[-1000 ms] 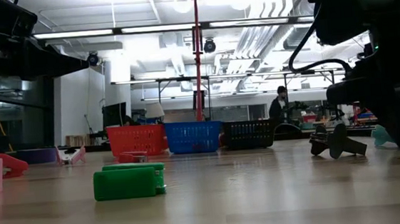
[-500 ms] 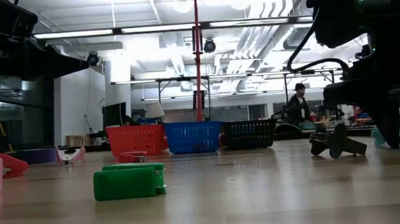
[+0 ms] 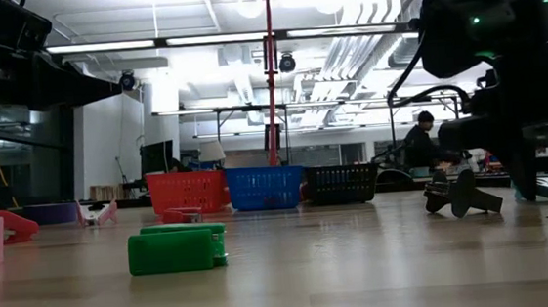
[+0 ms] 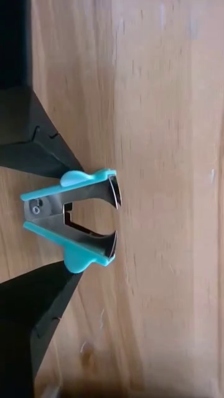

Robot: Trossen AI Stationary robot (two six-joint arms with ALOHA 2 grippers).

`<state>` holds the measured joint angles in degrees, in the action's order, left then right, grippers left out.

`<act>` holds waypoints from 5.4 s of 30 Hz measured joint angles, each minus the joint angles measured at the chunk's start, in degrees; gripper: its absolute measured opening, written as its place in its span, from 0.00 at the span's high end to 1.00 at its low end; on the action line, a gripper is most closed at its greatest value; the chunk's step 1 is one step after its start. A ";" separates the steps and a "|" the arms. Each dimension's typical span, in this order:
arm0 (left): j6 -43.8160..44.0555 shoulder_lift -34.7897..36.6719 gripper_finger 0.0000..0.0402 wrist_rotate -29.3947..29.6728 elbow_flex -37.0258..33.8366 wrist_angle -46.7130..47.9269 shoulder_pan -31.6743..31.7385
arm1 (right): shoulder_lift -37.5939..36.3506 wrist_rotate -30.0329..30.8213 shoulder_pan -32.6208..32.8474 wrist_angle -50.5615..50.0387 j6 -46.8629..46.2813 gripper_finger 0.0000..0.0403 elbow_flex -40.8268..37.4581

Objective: Pick and place Stapler, Stapler remover, tape
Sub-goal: Put the blue staple remover into the red basket

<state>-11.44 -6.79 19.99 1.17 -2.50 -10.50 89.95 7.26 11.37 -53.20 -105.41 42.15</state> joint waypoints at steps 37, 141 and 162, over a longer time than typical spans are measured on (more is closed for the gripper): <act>-3.74 -0.86 0.55 -1.84 6.93 -0.29 0.00 | -0.68 2.56 -0.17 3.80 23.05 0.79 11.66; -8.32 -62.75 0.76 5.90 60.22 2.41 0.12 | -0.81 -10.64 -12.90 34.13 118.87 0.79 42.53; -8.75 -62.73 0.79 8.37 60.19 4.64 0.07 | -1.49 -3.00 -11.89 29.12 111.07 0.49 42.53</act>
<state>-20.19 -69.52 28.36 61.36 2.14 -10.44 88.46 4.26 -0.51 -24.08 5.66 84.68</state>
